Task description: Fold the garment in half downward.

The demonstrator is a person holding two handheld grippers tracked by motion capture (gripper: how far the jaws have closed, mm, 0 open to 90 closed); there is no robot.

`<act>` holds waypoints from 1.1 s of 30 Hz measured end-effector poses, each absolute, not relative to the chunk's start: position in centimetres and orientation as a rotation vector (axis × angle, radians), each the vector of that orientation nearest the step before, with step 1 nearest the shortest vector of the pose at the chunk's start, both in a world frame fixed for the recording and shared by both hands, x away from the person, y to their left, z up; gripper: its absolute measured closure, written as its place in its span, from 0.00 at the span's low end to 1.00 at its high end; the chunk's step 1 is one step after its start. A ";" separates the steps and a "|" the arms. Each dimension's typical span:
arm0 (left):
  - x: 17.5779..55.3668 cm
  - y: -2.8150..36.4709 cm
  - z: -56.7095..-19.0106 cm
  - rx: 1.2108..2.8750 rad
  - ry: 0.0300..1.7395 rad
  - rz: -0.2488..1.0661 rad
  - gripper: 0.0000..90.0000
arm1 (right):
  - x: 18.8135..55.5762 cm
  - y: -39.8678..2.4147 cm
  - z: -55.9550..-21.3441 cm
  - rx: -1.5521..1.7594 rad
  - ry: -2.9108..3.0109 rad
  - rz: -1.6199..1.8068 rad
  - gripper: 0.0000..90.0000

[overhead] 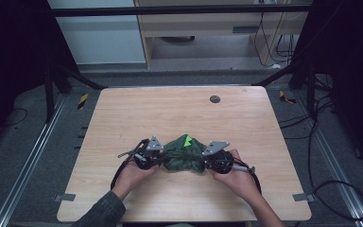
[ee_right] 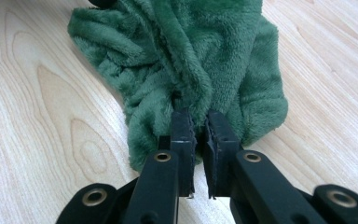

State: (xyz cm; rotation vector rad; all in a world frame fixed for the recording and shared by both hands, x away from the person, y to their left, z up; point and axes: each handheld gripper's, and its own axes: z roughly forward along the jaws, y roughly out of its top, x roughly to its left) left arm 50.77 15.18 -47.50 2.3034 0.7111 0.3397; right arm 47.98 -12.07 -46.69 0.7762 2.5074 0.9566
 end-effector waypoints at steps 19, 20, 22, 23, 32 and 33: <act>50.8 15.7 -48.2 2.307 0.730 0.326 0.89 | 47.9 -12.7 -47.5 0.785 2.524 0.934 0.95; 50.8 15.7 -48.2 2.307 0.730 0.326 0.89 | 47.9 -12.7 -47.5 0.785 2.524 0.934 0.95; 50.8 15.7 -48.4 2.302 0.738 0.323 0.89 | 48.0 -12.8 -47.7 0.787 2.524 0.913 0.95; 50.9 15.7 -48.4 2.305 0.737 0.323 0.89 | 48.0 -12.8 -47.7 0.789 2.524 0.913 0.95; 50.9 15.9 -48.4 2.309 0.735 0.324 0.89 | 48.4 -12.9 -48.0 0.805 2.521 0.907 0.95; 50.9 15.9 -48.4 2.309 0.735 0.324 0.89 | 48.4 -13.0 -48.0 0.805 2.521 0.906 0.95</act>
